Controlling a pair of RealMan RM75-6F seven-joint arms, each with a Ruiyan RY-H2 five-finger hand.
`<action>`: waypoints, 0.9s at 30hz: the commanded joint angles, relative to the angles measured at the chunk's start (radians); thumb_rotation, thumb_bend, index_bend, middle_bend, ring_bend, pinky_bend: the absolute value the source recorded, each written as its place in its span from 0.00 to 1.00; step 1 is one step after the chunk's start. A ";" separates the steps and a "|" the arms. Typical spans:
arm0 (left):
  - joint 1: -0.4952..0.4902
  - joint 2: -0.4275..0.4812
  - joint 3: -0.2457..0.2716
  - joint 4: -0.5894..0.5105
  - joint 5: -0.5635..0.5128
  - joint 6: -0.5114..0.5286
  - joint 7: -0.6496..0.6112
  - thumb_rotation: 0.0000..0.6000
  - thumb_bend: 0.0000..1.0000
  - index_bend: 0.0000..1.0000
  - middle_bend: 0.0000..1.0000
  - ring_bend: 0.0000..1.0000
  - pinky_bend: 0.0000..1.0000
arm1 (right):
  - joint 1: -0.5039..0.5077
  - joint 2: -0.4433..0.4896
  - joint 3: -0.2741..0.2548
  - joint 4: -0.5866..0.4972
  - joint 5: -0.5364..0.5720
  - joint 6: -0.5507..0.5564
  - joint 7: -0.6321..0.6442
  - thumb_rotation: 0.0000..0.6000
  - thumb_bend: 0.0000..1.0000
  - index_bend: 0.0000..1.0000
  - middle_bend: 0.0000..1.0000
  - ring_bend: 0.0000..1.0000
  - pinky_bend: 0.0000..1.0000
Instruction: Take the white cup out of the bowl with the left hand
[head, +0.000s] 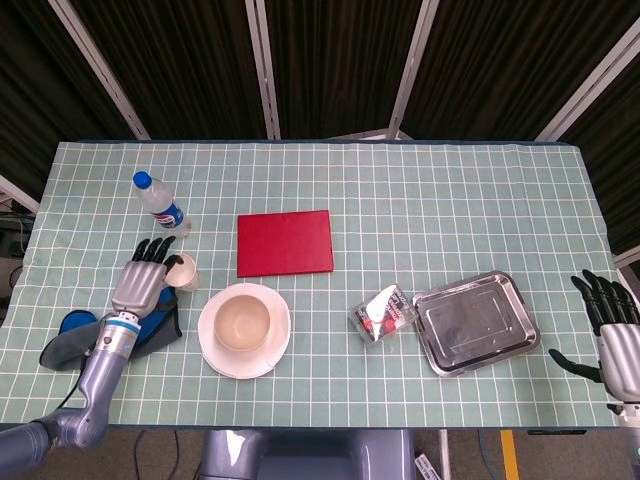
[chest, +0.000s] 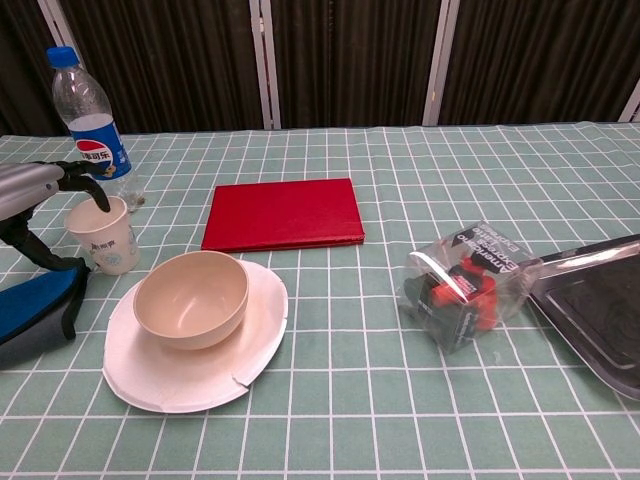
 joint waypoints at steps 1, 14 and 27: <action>0.013 0.018 0.005 -0.028 0.016 0.026 -0.017 1.00 0.23 0.22 0.00 0.00 0.00 | 0.000 0.000 0.000 0.000 0.000 0.001 0.001 1.00 0.04 0.03 0.00 0.00 0.00; 0.220 0.170 0.129 -0.306 0.273 0.412 -0.015 1.00 0.22 0.05 0.00 0.00 0.00 | 0.000 -0.003 0.001 0.002 0.003 0.000 -0.009 1.00 0.04 0.03 0.00 0.00 0.00; 0.422 0.232 0.200 -0.267 0.305 0.625 -0.088 1.00 0.11 0.00 0.00 0.00 0.00 | 0.007 -0.019 -0.004 0.015 -0.017 -0.001 -0.040 1.00 0.04 0.03 0.00 0.00 0.00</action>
